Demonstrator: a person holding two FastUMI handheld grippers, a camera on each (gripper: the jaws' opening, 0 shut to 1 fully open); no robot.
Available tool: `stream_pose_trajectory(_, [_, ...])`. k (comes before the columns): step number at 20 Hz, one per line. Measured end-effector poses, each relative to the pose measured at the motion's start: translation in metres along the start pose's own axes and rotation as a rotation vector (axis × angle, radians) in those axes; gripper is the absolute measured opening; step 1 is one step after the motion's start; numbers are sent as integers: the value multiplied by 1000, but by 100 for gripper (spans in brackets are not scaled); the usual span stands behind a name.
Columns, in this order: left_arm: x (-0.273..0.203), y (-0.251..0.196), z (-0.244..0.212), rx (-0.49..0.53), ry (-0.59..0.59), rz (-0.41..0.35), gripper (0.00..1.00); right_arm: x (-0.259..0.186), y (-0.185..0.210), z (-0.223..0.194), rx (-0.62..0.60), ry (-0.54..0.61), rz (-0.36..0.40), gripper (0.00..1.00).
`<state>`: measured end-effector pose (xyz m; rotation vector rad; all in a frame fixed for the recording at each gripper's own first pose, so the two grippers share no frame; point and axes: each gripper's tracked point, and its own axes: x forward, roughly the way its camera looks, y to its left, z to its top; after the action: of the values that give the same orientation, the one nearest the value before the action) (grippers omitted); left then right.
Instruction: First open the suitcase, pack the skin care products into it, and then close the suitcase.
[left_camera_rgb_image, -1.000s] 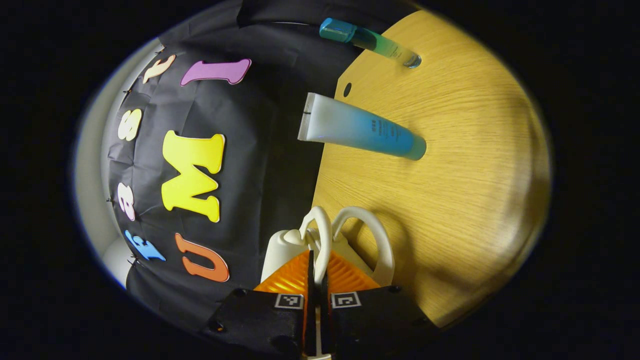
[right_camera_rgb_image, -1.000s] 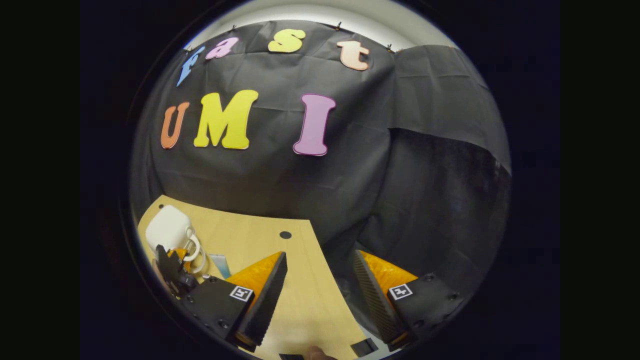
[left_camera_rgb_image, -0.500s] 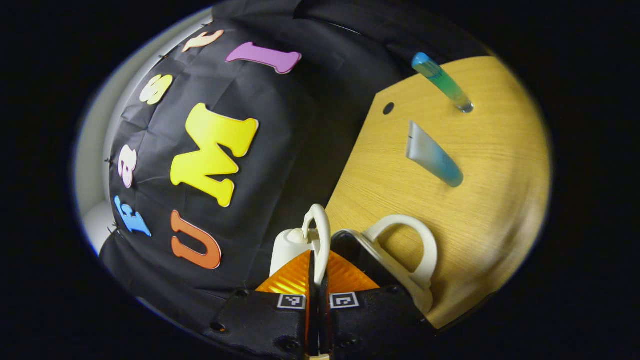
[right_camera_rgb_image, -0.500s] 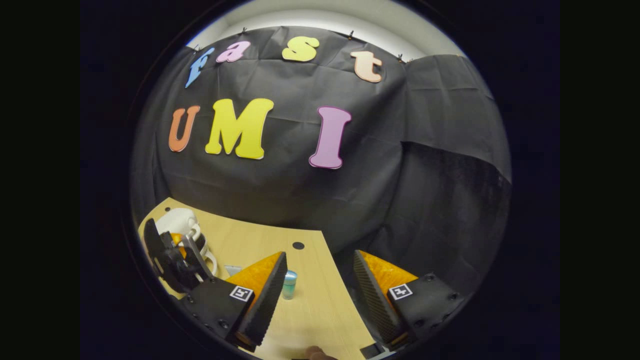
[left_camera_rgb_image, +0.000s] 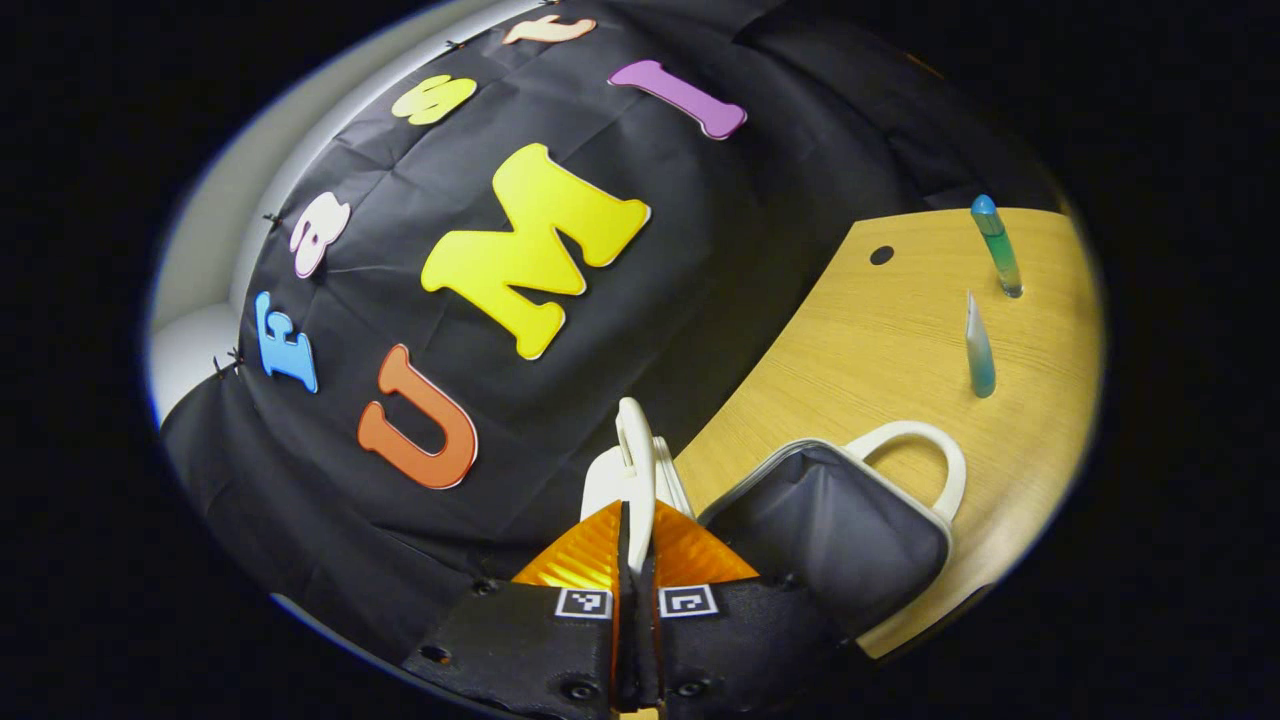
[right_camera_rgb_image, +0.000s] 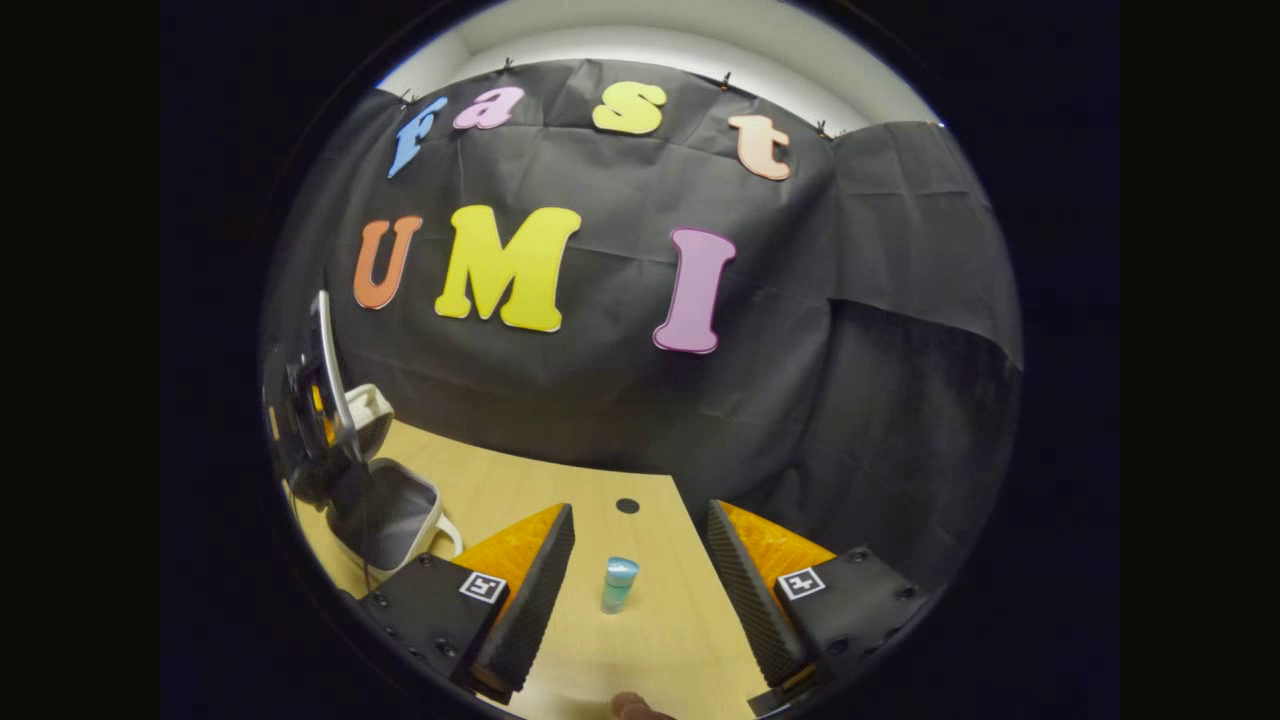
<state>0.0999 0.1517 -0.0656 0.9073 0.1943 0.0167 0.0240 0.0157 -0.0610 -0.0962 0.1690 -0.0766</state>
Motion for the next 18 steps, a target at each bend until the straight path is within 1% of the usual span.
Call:
stream_pose_trajectory(2, [1, 21, -13, -62, -1, -29, 3, 0, 12, 0, 0, -2, 4, 80])
stream_pose_trajectory(4, [2, 38, -28, -126, -3, -74, 3, 1, 26, -3, -4, 1, 4, 80])
stream_pose_trajectory(7, [8, 72, -55, -229, -11, -60, 3, -1, 44, -4, -3, 2, 11, 80])
stream_pose_trajectory(9, [15, 84, -78, -277, 3, -64, 3, -1, 50, -6, -11, 6, 7, 80])
stream_pose_trajectory(11, [20, 97, -99, -321, 11, -49, 3, 1, 52, -9, -10, 17, 0, 80])
stream_pose_trajectory(13, [30, 108, -122, -347, 30, -45, 3, 2, 53, -12, -17, 28, -12, 80])
stream_pose_trajectory(15, [38, 118, -139, -366, 20, -53, 3, 5, 52, -14, -30, 40, -21, 80])
stream_pose_trajectory(18, [48, 128, -176, -374, 63, -51, 3, 7, 52, -18, -55, 54, -31, 80])
